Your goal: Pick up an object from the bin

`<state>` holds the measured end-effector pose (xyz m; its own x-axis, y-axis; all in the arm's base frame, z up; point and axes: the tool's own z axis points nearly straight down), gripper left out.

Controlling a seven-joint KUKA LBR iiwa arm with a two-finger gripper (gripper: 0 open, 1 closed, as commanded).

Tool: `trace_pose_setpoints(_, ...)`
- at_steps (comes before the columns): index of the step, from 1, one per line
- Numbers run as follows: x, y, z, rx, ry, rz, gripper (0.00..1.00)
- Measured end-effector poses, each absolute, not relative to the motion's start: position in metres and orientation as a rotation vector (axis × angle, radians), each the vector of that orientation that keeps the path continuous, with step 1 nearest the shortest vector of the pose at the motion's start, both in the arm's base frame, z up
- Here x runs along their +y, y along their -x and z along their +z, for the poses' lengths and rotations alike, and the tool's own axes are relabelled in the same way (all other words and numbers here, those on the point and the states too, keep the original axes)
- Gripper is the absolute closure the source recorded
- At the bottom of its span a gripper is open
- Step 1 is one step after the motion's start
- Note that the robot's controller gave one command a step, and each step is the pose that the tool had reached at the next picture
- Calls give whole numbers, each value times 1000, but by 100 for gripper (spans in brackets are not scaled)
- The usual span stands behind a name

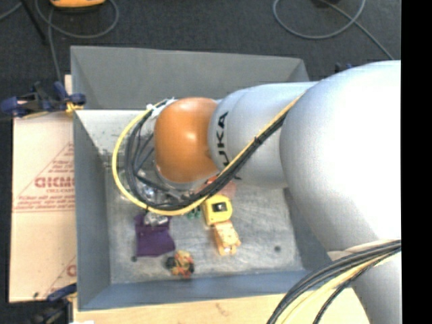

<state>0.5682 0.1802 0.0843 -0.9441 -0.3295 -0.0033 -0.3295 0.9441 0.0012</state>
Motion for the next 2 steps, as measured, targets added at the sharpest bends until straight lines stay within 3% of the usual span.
trace_pose_setpoints(1,180,-568,84,3095,523,3,100)
trace_pose_setpoints(2,209,-572,275,3069,609,2,100)
